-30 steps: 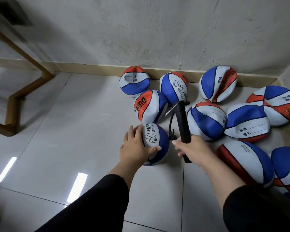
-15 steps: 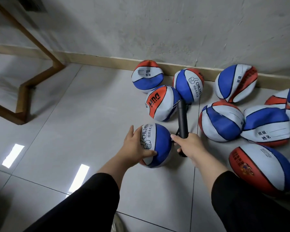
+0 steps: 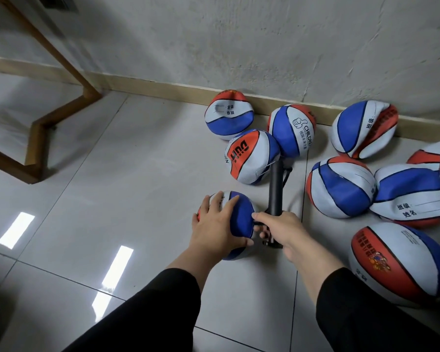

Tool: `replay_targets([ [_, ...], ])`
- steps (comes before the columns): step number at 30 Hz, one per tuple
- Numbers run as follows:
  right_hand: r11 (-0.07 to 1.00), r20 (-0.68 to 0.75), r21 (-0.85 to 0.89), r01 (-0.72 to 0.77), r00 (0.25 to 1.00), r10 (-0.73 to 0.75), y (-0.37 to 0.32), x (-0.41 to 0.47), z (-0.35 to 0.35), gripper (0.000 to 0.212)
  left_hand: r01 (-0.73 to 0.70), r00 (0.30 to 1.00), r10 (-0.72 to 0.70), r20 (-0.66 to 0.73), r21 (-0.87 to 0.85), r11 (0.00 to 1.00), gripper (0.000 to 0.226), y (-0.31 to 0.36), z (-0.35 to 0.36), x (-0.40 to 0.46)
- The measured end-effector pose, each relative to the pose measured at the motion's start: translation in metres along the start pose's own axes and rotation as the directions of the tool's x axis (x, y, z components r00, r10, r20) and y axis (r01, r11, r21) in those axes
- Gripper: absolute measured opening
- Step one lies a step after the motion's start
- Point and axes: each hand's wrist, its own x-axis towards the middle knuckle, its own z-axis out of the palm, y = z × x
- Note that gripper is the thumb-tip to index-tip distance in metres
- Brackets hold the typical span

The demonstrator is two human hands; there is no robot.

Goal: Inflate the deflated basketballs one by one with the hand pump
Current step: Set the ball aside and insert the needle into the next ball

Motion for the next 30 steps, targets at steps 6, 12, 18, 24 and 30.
replay_targets([
  [6,0.977,-0.063,-0.161,0.137,0.987,-0.149,-0.002,-0.008,0.000,0.006,-0.012,1.000,0.012,-0.023,0.008,1.000,0.114,0.000,0.004,-0.008],
  [12,0.945,-0.138,-0.279,0.173,0.966,-0.217,0.012,-0.018,-0.015,0.005,-0.047,0.997,0.046,0.055,0.001,0.999,0.116,0.011,0.006,-0.011],
  [18,0.926,-0.211,-0.322,0.197,0.939,-0.273,0.025,-0.033,-0.030,0.005,-0.082,0.993,0.081,0.089,0.006,0.997,0.115,0.025,0.012,-0.018],
  [24,0.916,-0.280,-0.360,0.179,0.915,-0.289,0.045,-0.051,-0.049,0.006,-0.130,0.987,0.126,0.104,0.038,0.991,0.113,0.046,0.025,-0.028],
  [30,0.926,-0.374,-0.325,0.194,0.873,-0.314,0.055,-0.082,-0.061,0.011,-0.174,0.977,0.167,0.133,0.048,0.984,0.114,0.051,0.031,-0.038],
])
